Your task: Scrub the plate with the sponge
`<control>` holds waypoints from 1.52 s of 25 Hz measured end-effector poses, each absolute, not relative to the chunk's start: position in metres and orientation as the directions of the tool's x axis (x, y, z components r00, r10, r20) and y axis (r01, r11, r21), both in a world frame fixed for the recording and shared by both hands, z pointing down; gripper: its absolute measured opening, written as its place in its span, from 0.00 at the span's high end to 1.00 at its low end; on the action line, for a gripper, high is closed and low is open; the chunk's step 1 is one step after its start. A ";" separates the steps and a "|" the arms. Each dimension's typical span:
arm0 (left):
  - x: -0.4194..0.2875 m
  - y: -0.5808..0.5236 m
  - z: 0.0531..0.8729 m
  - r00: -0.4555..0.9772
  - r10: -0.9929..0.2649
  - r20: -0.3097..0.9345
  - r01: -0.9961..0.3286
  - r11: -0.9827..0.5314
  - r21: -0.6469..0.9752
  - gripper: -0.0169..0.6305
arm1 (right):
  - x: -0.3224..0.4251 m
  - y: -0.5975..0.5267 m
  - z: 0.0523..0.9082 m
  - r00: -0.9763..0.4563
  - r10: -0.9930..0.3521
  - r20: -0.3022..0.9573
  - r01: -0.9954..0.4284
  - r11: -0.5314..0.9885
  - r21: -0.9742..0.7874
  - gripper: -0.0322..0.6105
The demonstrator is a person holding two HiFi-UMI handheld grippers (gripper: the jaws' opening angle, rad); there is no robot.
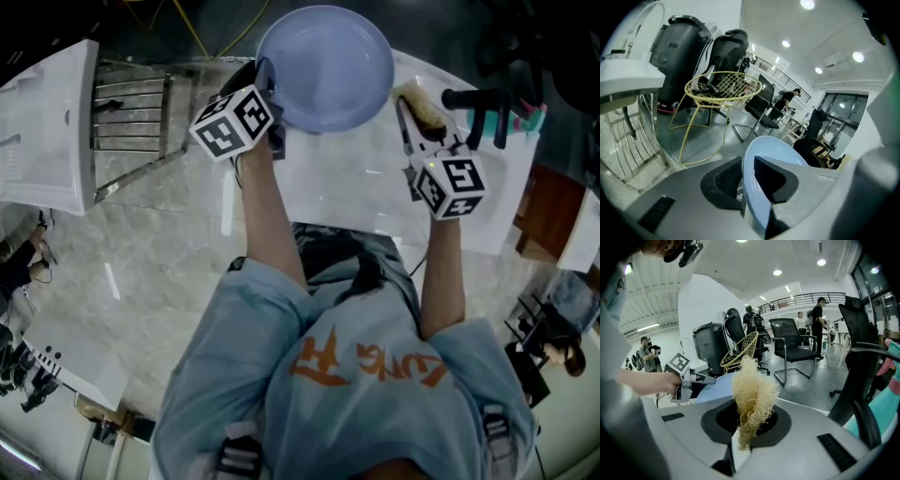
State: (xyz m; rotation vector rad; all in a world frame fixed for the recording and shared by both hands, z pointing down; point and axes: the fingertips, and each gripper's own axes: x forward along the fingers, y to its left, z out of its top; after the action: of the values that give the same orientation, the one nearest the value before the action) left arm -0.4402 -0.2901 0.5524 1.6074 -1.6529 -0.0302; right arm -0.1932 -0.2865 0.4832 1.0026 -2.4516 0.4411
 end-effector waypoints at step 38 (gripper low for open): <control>-0.168 -0.264 0.237 0.277 -0.950 -0.142 -0.914 -0.306 0.265 0.97 | -0.008 -0.286 0.248 -0.547 -0.836 0.044 -0.836 0.548 0.017 0.90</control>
State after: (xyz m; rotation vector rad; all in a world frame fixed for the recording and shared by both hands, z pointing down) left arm -0.1682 -0.2638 0.2366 2.4027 -1.7661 -0.4141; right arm -0.0079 -0.2858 0.2483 1.4721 -2.7227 0.0089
